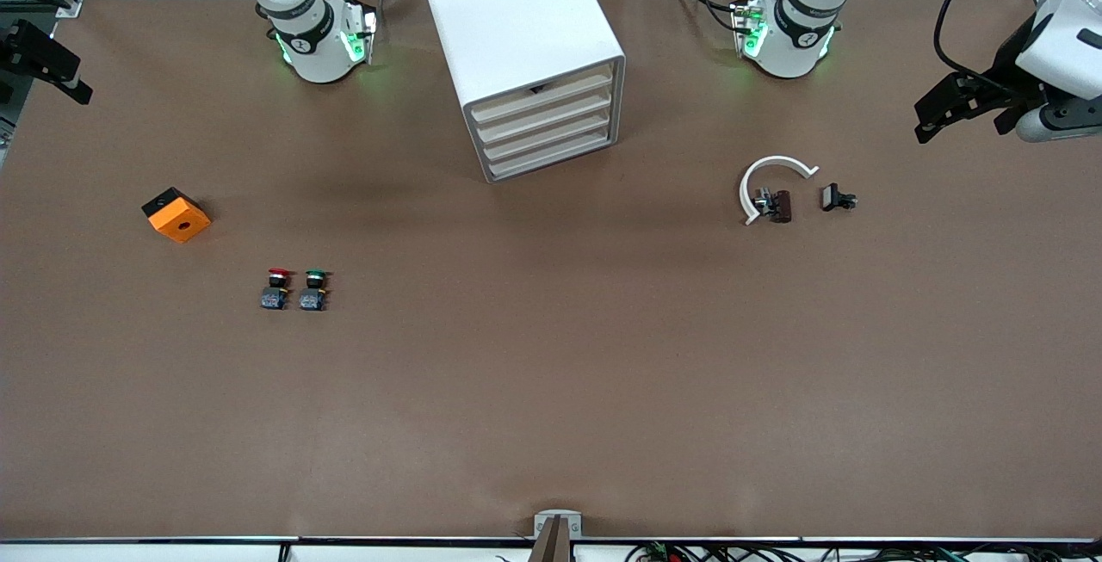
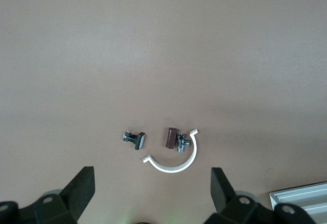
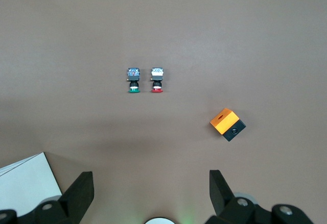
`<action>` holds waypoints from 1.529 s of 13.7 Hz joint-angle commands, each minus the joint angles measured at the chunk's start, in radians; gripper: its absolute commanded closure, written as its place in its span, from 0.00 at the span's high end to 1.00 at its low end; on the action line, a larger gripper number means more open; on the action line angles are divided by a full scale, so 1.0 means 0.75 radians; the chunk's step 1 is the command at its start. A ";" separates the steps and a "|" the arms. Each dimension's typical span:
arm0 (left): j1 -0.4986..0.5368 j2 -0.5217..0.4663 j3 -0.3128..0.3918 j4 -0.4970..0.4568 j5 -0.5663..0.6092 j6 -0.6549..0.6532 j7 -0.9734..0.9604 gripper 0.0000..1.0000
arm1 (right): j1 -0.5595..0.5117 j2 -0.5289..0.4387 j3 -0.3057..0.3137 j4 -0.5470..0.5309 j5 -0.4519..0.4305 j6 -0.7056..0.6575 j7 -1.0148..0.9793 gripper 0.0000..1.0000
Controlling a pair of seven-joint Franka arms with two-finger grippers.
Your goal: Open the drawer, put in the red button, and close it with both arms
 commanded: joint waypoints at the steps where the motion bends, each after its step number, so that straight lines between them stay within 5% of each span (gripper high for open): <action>1: 0.007 0.016 -0.004 0.038 0.027 -0.030 0.003 1.00 | 0.009 -0.021 -0.004 -0.020 -0.007 0.015 0.001 1.00; 11: -0.007 0.253 -0.010 0.142 -0.089 -0.026 -0.043 1.00 | 0.009 -0.033 -0.004 -0.020 -0.007 0.012 -0.001 1.00; 21: -0.260 0.586 -0.018 0.142 -0.320 0.052 -0.816 1.00 | 0.023 0.042 -0.004 0.024 -0.007 0.000 0.012 1.00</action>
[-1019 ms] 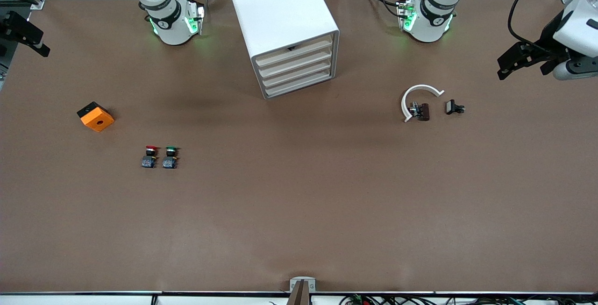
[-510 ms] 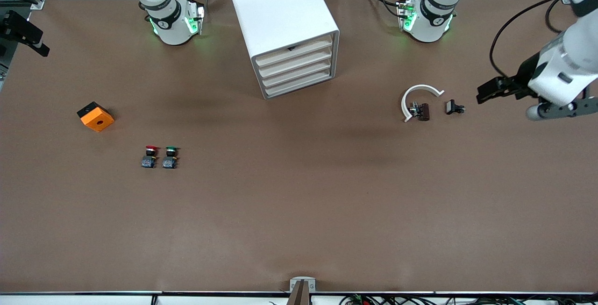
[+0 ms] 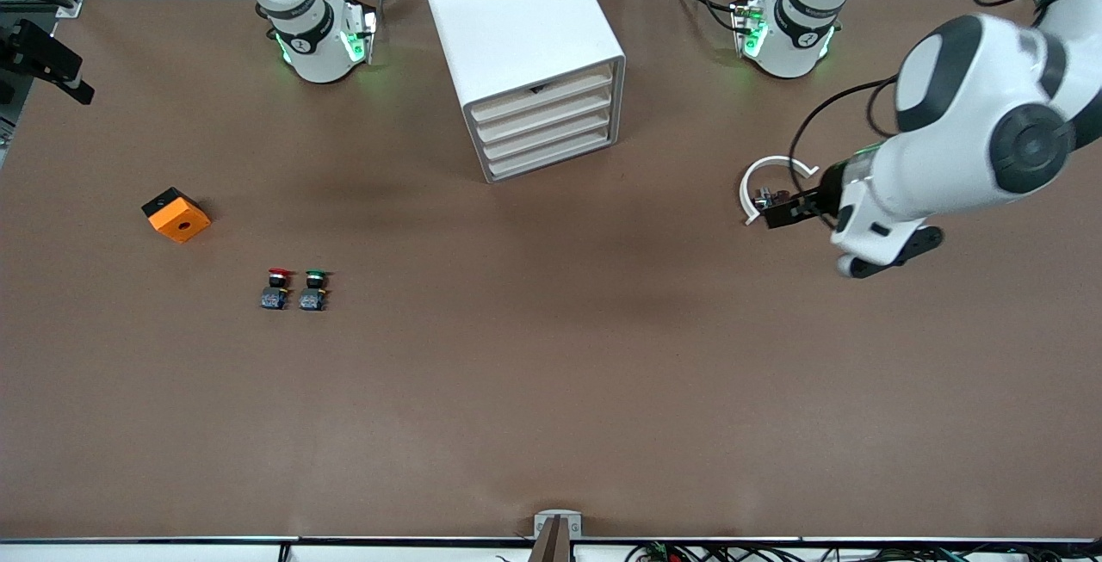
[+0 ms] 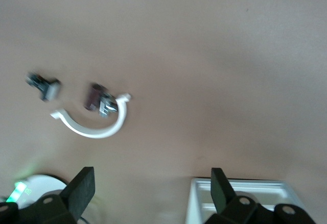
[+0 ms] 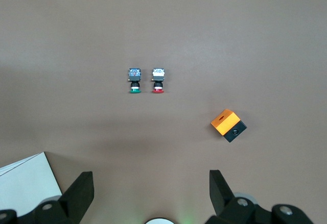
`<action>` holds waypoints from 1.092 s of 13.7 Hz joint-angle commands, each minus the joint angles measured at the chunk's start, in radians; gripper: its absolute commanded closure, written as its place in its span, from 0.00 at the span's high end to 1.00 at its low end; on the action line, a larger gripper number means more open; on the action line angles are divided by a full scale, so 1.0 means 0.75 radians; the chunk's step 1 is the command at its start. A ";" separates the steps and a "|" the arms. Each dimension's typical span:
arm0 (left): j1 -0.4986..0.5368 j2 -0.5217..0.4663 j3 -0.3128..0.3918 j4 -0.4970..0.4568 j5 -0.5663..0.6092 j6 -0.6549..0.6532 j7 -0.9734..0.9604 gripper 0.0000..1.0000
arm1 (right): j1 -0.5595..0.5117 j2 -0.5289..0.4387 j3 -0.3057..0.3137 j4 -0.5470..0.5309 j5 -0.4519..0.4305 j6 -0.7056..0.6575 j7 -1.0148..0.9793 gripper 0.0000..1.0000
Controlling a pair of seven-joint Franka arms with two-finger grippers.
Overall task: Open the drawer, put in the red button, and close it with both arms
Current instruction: 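Reach the left gripper to the top drawer handle while the right gripper moves out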
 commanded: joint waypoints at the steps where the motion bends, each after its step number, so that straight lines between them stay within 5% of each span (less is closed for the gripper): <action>1: -0.067 0.101 0.000 0.039 -0.078 0.037 -0.171 1.00 | 0.007 0.055 -0.005 0.036 -0.005 -0.007 0.008 1.00; 5: -0.208 0.220 0.000 0.043 -0.093 0.086 -0.396 1.00 | -0.001 0.094 -0.011 0.037 -0.008 -0.017 0.004 1.00; 11: -0.386 0.418 0.002 0.135 -0.183 0.089 -1.285 1.00 | -0.011 0.194 -0.013 0.065 -0.026 -0.001 -0.127 1.00; 15: -0.439 0.541 0.000 0.137 -0.285 0.086 -1.450 1.00 | -0.009 0.324 -0.013 0.090 -0.028 0.009 -0.127 1.00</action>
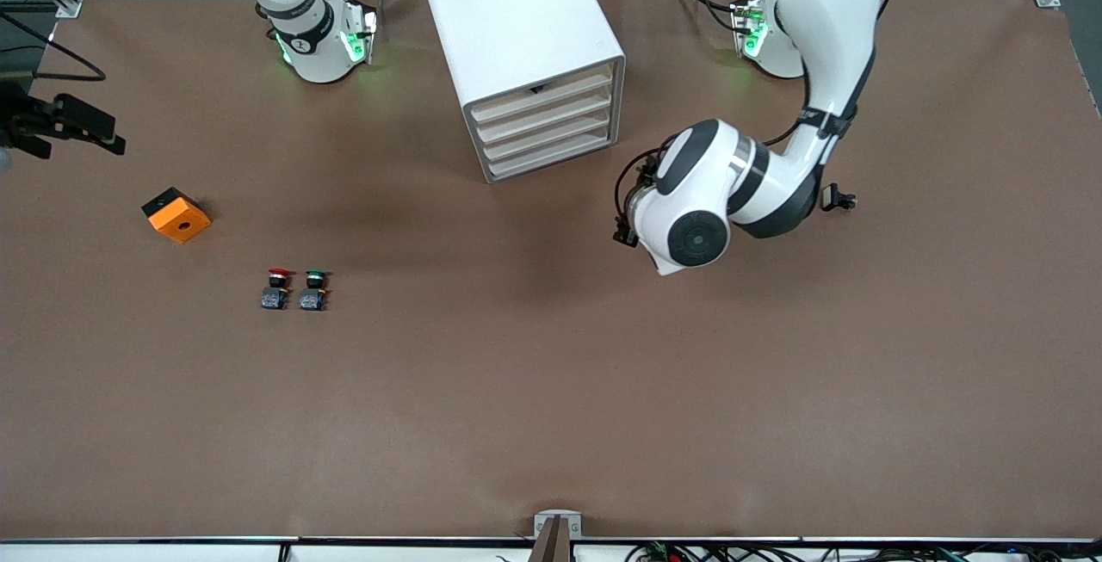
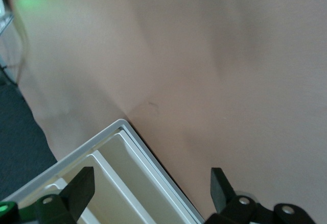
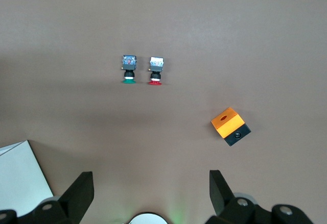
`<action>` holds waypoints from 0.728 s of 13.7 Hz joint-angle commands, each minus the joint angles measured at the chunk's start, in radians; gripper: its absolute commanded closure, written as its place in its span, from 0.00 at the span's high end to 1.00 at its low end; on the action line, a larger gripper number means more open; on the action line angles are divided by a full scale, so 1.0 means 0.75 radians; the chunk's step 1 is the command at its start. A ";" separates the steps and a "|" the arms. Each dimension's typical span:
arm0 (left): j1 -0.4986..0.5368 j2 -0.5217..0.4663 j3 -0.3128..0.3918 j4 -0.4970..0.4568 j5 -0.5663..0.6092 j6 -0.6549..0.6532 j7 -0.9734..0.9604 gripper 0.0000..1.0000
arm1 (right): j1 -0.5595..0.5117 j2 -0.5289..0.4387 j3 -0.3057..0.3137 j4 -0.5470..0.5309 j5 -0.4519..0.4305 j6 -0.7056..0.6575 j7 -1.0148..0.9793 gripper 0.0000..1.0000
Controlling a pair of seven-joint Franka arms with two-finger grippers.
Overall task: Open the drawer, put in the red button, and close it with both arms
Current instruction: 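Reach the left gripper to the top drawer handle while the right gripper moves out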
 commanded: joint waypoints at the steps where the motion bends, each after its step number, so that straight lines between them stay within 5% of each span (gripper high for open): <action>1: -0.018 0.083 0.006 0.047 -0.131 -0.019 -0.068 1.00 | -0.010 0.108 0.005 0.087 -0.025 -0.013 -0.023 1.00; 3: -0.020 0.105 0.006 0.051 -0.203 -0.019 -0.160 1.00 | -0.012 0.236 0.005 0.098 -0.023 0.016 -0.020 1.00; 10: -0.010 0.156 0.009 0.088 -0.463 -0.033 -0.473 1.00 | -0.020 0.257 0.005 -0.022 0.054 0.185 0.100 1.00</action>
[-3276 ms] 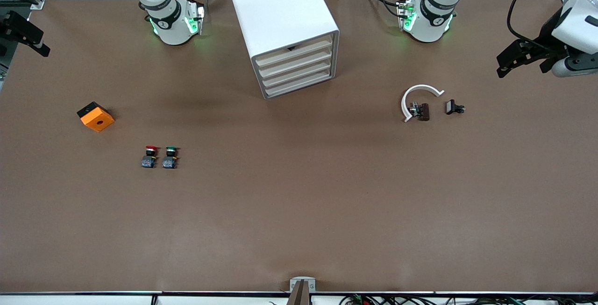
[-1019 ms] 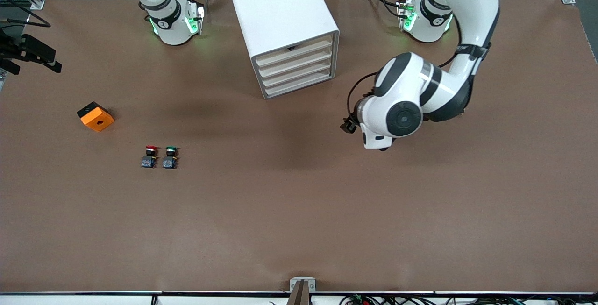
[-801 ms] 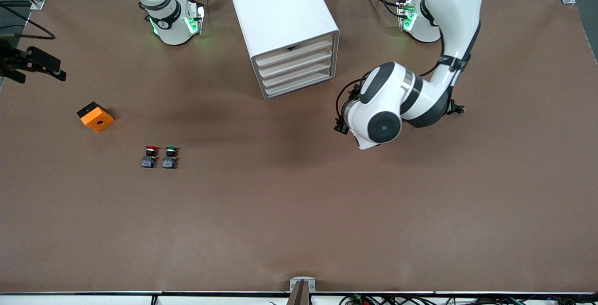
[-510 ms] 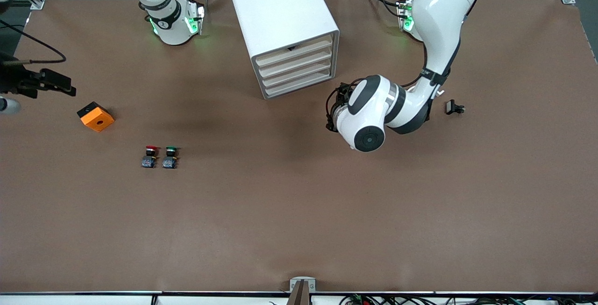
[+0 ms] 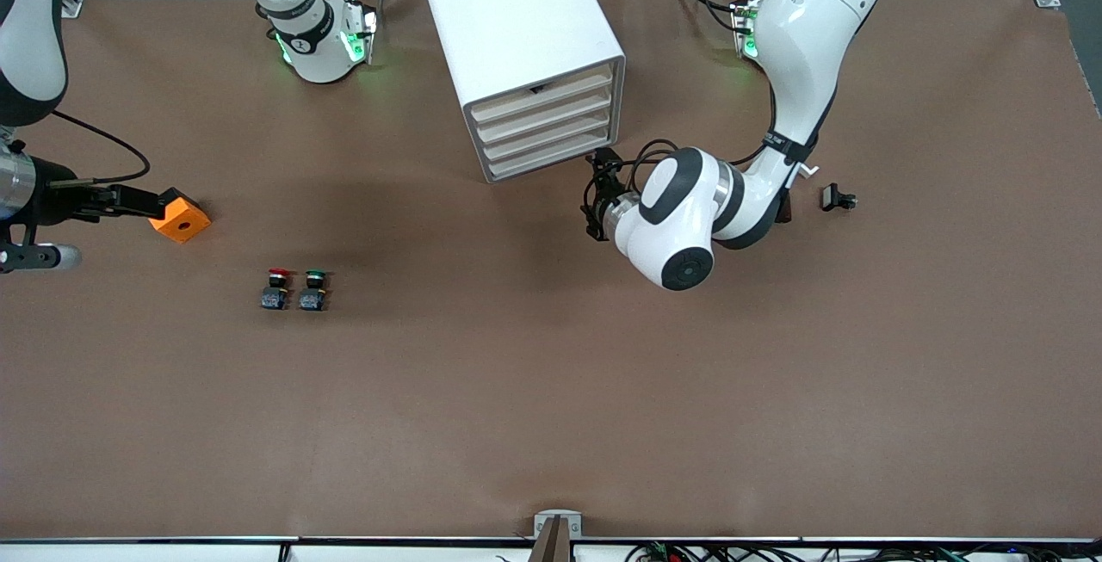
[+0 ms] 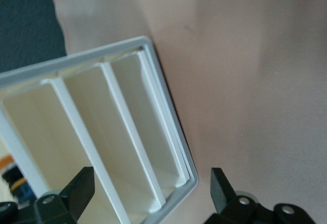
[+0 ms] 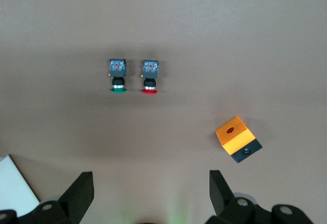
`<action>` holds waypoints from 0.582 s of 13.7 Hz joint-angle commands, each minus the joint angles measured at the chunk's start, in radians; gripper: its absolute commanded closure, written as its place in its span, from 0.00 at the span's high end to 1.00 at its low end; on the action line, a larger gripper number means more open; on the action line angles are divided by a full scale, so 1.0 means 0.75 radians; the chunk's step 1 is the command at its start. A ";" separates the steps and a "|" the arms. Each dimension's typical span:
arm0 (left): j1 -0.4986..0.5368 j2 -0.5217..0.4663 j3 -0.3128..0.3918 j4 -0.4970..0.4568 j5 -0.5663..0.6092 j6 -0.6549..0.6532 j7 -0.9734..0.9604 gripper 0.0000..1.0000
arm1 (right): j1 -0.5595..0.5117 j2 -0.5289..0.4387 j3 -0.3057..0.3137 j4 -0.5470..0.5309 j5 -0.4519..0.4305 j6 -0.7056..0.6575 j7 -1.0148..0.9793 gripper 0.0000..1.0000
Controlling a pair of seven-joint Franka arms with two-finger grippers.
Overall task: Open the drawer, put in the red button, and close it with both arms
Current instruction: 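Reach the left gripper to the top drawer handle while the right gripper moves out, then grip the drawer handle with the left gripper while the right gripper reaches the red button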
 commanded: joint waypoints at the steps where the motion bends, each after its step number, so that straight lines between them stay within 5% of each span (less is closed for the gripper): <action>1: -0.003 0.060 0.002 0.033 -0.100 -0.026 -0.122 1.00 | -0.013 -0.007 0.008 -0.114 0.067 0.138 0.065 1.00; 8: -0.064 0.099 0.000 0.025 -0.272 -0.038 -0.258 1.00 | 0.001 -0.015 0.016 -0.555 0.073 0.747 0.181 1.00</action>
